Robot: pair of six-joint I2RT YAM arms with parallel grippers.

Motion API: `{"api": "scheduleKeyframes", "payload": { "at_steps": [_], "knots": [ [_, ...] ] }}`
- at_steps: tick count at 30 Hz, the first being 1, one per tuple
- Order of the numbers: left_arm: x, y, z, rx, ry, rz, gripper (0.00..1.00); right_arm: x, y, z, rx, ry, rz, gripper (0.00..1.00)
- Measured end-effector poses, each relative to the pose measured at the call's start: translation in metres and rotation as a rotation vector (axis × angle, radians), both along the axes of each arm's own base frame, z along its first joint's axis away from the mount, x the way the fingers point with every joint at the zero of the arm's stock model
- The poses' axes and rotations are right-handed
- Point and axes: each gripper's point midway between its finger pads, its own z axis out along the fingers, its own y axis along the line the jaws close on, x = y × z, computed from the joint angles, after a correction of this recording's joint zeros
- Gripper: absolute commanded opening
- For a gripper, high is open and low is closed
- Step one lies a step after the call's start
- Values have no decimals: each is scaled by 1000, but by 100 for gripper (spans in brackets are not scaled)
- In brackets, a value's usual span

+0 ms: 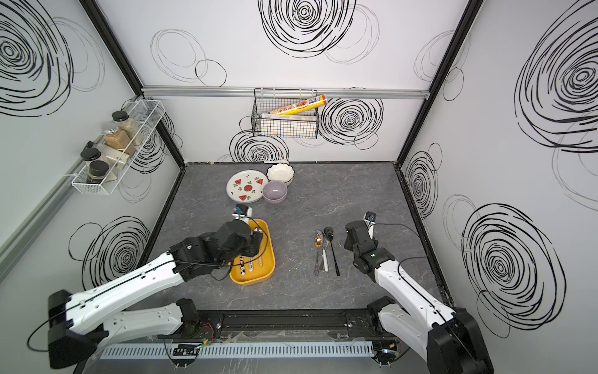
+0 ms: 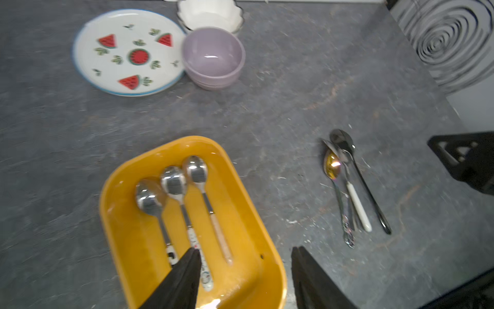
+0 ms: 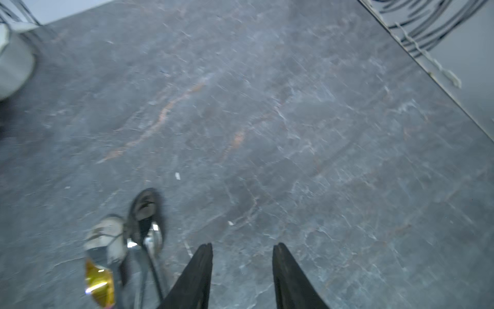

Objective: Put the spoon into the storage box
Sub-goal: Pick up the spoon from the center of the board.

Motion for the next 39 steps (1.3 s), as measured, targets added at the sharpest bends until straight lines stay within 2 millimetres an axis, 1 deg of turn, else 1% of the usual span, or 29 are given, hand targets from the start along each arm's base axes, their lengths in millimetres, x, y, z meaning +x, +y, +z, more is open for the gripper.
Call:
{"api": "scheduleKeyframes", "payload": {
  "at_steps": [1, 4, 7, 11, 14, 17, 20, 24, 29, 37, 39],
  "knots": [
    [-2, -22, -7, 1, 23, -34, 61, -4, -6, -10, -2, 16, -23, 41],
    [-2, -69, -33, 23, 86, -81, 61, -12, -18, -29, 4, 42, -71, 41],
    [-2, -113, -62, 44, 146, -117, 60, -11, -23, -31, 17, 26, -97, 41],
    [-5, -161, -96, 38, 219, -174, 58, -5, -21, -24, 43, -20, -106, 41],
    [-5, -187, -113, 25, 257, -204, 56, -3, -21, -19, 56, -46, -107, 42],
    [-2, -207, -123, 11, 279, -222, 55, -3, -21, -16, 65, -68, -107, 42],
    [3, -222, -130, 4, 285, -229, 53, -3, -21, -15, 68, -74, -106, 42],
    [7, -229, -144, 23, 294, -224, 51, -3, -20, -16, 70, -75, -105, 42],
    [8, -222, -163, 75, 309, -206, 50, -2, -19, -15, 76, -80, -101, 42],
    [12, -216, -177, 107, 312, -187, 48, -2, -18, -14, 84, -86, -97, 42],
    [14, -217, -178, 111, 305, -181, 47, -2, -18, -14, 84, -86, -96, 42]
  ]
}}
